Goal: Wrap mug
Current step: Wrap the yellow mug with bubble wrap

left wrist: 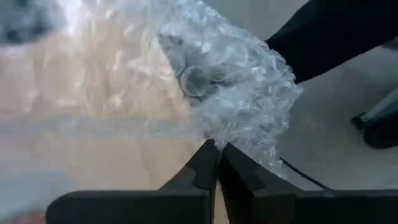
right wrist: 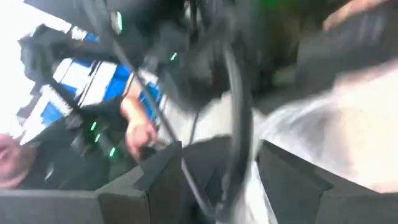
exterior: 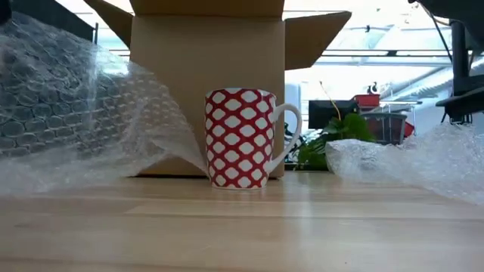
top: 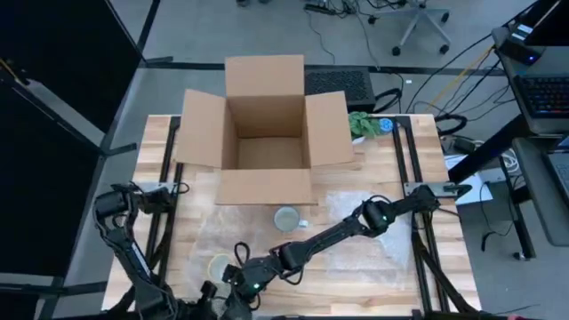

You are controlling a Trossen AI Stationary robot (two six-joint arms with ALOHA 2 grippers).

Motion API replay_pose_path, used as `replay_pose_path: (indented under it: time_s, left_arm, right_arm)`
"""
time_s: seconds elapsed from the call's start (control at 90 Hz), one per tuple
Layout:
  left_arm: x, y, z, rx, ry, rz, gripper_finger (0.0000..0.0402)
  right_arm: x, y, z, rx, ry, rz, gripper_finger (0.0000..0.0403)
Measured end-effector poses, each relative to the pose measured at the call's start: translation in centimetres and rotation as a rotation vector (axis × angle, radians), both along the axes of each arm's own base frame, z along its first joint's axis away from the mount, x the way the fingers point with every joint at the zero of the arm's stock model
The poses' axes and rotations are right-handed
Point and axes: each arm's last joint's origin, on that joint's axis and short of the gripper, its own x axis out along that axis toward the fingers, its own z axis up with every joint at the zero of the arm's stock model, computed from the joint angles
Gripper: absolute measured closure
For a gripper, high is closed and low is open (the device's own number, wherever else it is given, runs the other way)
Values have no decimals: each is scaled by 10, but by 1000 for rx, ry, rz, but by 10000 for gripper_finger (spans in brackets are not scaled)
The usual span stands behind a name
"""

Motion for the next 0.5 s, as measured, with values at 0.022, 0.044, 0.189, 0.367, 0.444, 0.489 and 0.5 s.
replay_pose_path:
  time_s: [0.022,0.044,0.189,0.367,0.444,0.489,0.5]
  left_arm:
    - [-1,0,3,-4,-6,-1,401]
    - [-1,1,5,-6,-11,-4,401]
    - [-1,3,14,-25,-25,-9,401]
    - [-2,3,14,-24,-24,-9,401]
    - [-1,3,14,-23,-24,-8,401]
    - [-1,3,14,-23,-24,-7,401]
    - [-1,3,14,-23,-24,-7,401]
  right_arm:
    - [0,0,2,3,-5,5,211]
    - [-1,0,4,5,-8,7,211]
    - [-2,-4,18,-9,-55,13,211]
    - [-5,-6,31,-44,-97,21,211]
    - [-5,-7,31,-46,-92,21,211]
    - [-4,-8,31,-50,-96,20,211]
    - [-4,-9,31,-51,-98,18,211]
